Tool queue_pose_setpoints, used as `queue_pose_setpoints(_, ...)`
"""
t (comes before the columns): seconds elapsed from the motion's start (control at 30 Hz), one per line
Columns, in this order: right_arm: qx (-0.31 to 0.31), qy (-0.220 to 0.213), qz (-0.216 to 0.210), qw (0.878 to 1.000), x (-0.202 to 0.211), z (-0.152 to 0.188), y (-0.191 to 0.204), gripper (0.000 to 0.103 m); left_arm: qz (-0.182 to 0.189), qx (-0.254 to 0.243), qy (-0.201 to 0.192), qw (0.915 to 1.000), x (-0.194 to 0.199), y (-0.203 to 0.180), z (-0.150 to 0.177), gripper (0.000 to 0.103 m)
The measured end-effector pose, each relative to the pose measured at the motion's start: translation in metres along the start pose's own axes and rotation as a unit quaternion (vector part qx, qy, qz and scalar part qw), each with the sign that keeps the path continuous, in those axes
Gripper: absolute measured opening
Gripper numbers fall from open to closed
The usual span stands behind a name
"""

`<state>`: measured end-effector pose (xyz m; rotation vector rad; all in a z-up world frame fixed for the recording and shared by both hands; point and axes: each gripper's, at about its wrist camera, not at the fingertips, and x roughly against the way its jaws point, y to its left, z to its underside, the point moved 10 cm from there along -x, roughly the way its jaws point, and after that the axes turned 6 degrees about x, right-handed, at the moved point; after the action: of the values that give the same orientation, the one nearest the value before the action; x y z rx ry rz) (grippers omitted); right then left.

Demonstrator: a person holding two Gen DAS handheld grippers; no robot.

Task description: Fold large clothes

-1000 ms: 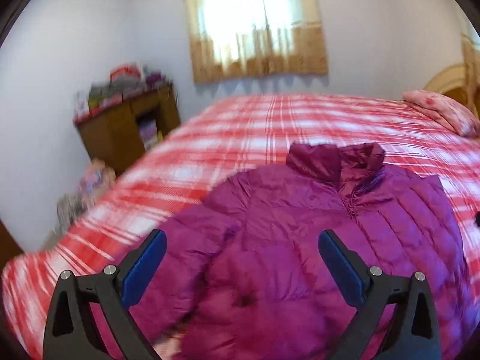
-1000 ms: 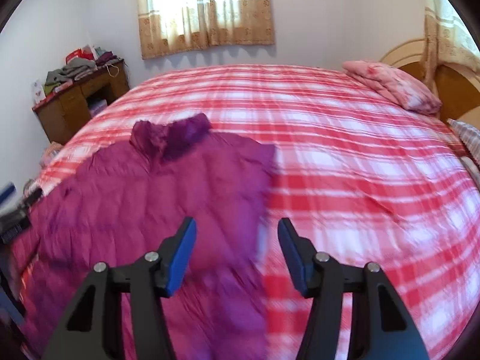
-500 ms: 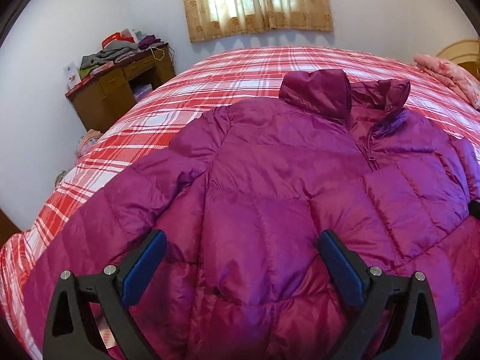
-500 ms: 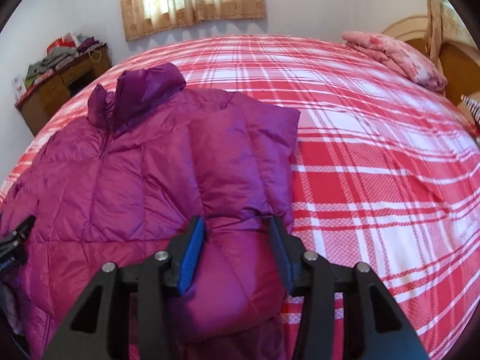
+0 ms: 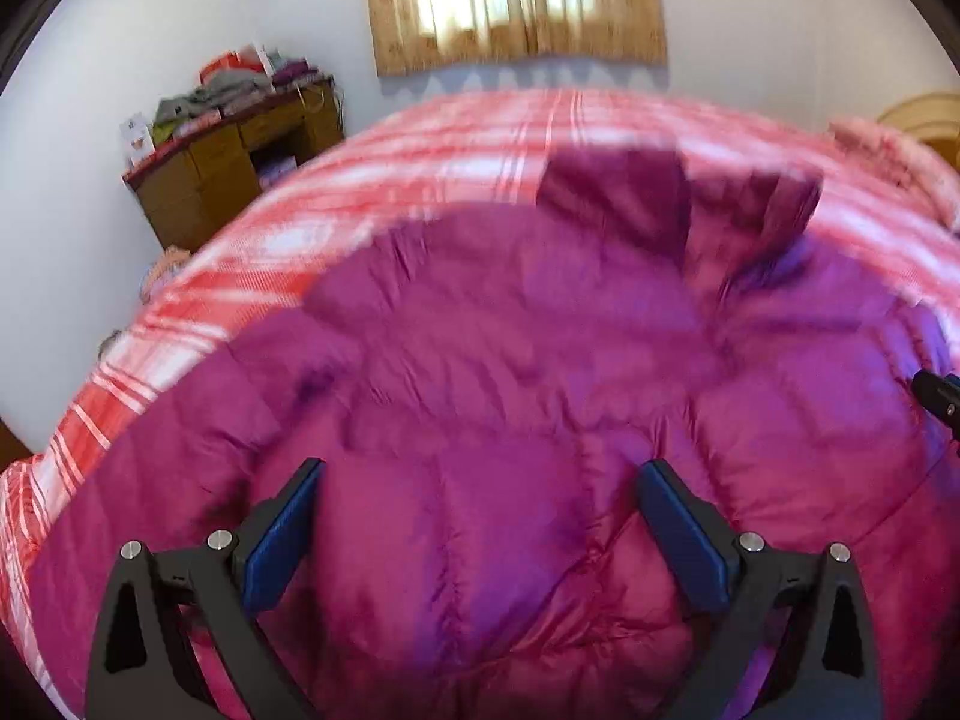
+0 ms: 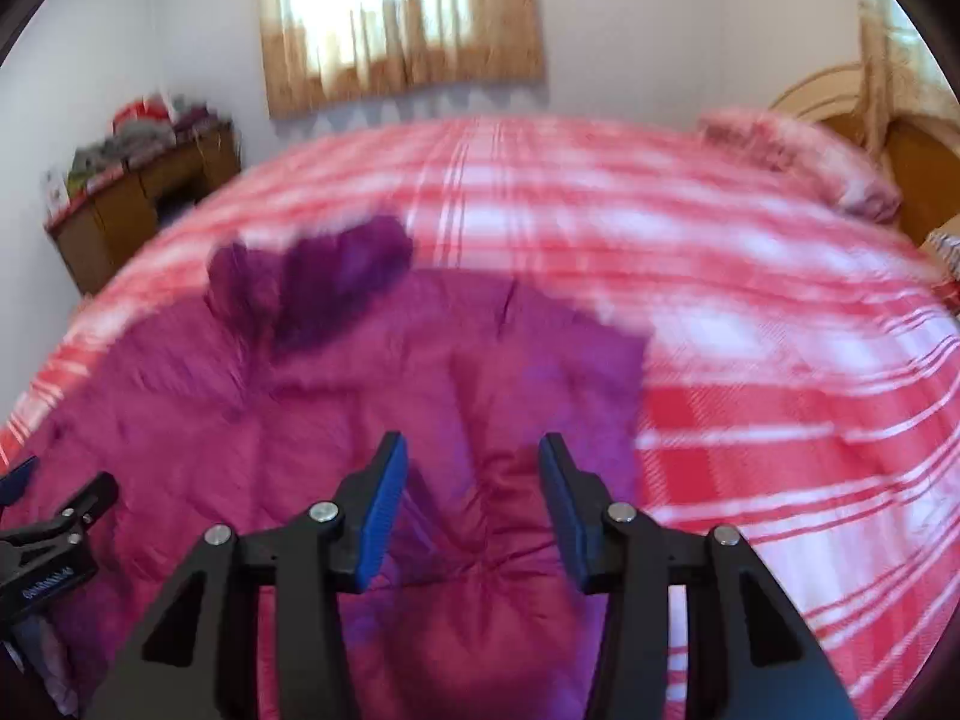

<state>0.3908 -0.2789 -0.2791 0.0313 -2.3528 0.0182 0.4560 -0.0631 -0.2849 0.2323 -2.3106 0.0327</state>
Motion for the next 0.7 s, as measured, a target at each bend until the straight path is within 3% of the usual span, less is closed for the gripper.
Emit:
queue_pose_setpoints(0.2,-0.014,0.024,-0.018,0.999,-0.018,0.013,-0.005,0.049,-0.009,-0.006,0.010,0.9999,-0.008,-0.001,0.007,0.102)
queue_pose_setpoints(0.7,0.009,0.035,0.014,0.999,-0.022,0.015,0.001,0.049,0.014,0.014,0.026,0.9995,-0.015,0.000,0.011,0.102)
